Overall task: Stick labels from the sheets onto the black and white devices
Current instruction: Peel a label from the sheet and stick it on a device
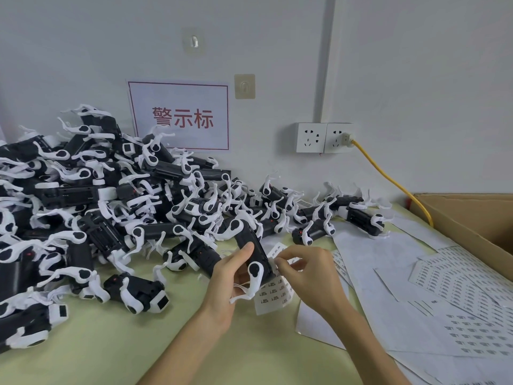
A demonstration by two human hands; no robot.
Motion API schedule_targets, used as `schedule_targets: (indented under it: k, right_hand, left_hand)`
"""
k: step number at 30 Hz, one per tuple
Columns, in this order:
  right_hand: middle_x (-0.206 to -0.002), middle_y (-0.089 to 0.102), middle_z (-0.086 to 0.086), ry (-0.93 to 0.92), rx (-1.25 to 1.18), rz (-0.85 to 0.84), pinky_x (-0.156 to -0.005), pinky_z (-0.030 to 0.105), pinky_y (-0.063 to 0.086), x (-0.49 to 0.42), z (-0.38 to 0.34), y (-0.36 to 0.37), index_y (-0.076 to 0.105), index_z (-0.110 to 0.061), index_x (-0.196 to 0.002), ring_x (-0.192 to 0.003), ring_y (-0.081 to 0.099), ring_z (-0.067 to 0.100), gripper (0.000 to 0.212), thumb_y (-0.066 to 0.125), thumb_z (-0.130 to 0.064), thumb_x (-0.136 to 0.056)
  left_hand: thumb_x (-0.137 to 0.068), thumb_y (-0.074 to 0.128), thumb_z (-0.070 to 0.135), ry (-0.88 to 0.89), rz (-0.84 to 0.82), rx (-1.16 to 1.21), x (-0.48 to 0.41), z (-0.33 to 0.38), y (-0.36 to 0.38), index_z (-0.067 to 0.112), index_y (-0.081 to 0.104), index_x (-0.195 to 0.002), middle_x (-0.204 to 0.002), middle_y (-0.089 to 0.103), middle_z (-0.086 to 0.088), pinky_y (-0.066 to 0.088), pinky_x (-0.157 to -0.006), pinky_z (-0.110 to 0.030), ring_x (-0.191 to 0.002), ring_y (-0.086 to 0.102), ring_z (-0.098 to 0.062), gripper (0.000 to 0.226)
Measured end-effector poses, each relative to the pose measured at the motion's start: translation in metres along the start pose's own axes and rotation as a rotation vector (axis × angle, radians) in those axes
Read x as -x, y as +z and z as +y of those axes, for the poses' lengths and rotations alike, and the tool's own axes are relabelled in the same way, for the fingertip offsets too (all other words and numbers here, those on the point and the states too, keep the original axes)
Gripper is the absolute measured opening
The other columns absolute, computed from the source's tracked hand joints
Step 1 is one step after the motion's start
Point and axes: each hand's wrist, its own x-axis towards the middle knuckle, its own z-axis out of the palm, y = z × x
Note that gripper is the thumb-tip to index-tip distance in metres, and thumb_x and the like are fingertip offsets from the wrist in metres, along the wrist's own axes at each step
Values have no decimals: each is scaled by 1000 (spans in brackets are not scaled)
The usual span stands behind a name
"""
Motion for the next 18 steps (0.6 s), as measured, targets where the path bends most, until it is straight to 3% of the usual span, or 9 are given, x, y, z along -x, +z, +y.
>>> schedule_targets:
  k: [5, 9, 11, 14, 16, 18]
  right_hand:
    - [-74, 72, -16, 60, -40, 30, -64, 27, 57, -2, 4, 0, 73, -26, -72, -64, 72, 9, 25, 68, -8, -89]
    - [-72, 72, -9, 166, -123, 137, -56, 32, 56, -4, 6, -5, 71, -25, -79, -56, 71, 9, 21, 66, -12, -95]
    - [-70, 72, -9, 156, -146, 164, -50, 23, 49, -4, 5, -9, 71, -27, -80, -54, 70, 9, 17, 69, -21, -96]
    - [-68, 70, -11, 107, -145, 179, -50, 16, 43, -4, 0, -13, 71, -28, -76, -52, 68, 10, 18, 73, -34, -93]
    - [-67, 69, -9, 79, -132, 159, -51, 21, 46, -3, -4, -14, 71, -27, -75, -53, 66, 12, 20, 73, -39, -92]
    - [-67, 69, -9, 50, -109, 114, -54, 31, 49, -2, -8, -14, 72, -25, -75, -54, 65, 17, 23, 73, -42, -90]
  left_hand:
    - [-87, 67, 39, -12, 14, 0, 2, 2, 2, 29, 63, -51, -60, 57, 11, 44, -50, -15, -54, 55, -3, 38]
    - [-76, 77, 47, -1, 24, -82, 3, 7, 0, 26, 56, -51, -58, 52, 7, 36, -57, -25, -54, 49, -8, 39]
    - [-74, 71, 53, 92, -12, -187, 4, 9, -1, 22, 56, -56, -59, 53, 6, 36, -61, -26, -57, 50, -10, 38]
    - [-84, 66, 47, 276, -99, -305, 8, 12, -1, 30, 78, -88, -88, 75, 9, 47, -80, -22, -89, 69, -7, 21]
    - [-82, 67, 53, 309, -127, -318, 9, 13, -4, 28, 79, -103, -106, 77, -1, 47, -90, -24, -108, 69, -15, 35]
    - [-79, 69, 55, 251, -144, -242, 10, 17, -6, 20, 79, -108, -112, 76, -8, 50, -92, -25, -112, 69, -21, 46]
